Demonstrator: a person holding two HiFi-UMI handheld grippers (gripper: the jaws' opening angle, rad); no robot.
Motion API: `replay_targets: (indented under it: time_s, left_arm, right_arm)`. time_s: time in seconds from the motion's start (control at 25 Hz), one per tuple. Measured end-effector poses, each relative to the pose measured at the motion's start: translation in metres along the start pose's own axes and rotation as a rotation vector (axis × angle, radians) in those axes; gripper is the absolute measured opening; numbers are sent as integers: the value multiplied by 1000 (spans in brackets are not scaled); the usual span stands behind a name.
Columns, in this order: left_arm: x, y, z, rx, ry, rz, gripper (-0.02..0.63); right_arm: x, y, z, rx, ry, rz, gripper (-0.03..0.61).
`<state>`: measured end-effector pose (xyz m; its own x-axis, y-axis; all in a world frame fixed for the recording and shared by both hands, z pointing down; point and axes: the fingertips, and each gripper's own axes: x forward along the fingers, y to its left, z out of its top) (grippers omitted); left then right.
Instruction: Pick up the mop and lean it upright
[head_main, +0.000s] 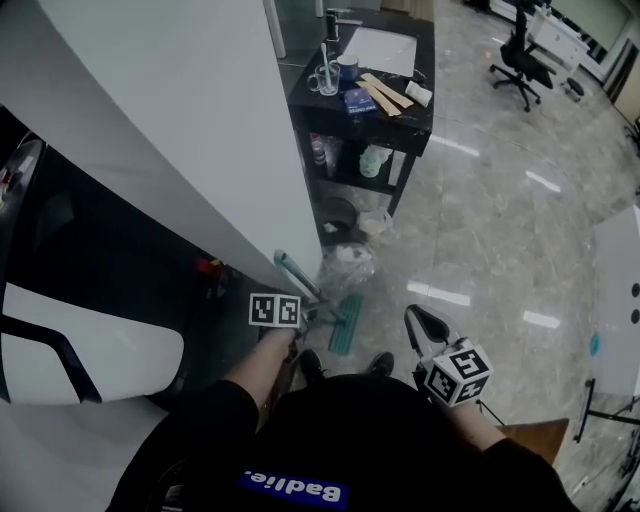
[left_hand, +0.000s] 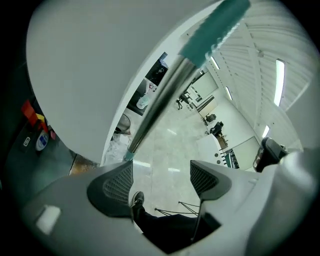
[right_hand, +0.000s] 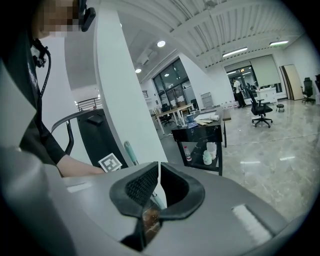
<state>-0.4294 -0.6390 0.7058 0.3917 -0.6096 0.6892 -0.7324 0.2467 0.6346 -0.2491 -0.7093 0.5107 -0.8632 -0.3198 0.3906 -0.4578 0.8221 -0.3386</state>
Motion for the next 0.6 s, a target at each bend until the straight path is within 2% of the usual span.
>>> replay_targets:
  time_s: [0.36, 0.48, 0.6]
  left_arm:
    - [-41, -52, -7, 101, -49, -64, 369]
    - [-55, -74, -10, 158, -71, -87, 329]
    - [-74, -100, -5, 231, -127, -110, 287]
  right_arm:
    - [-3, 14, 11, -31, -30, 42, 20]
    - [-4, 17, 12, -36, -37, 51, 18]
    - [-6, 20, 12, -38, -42, 61, 15]
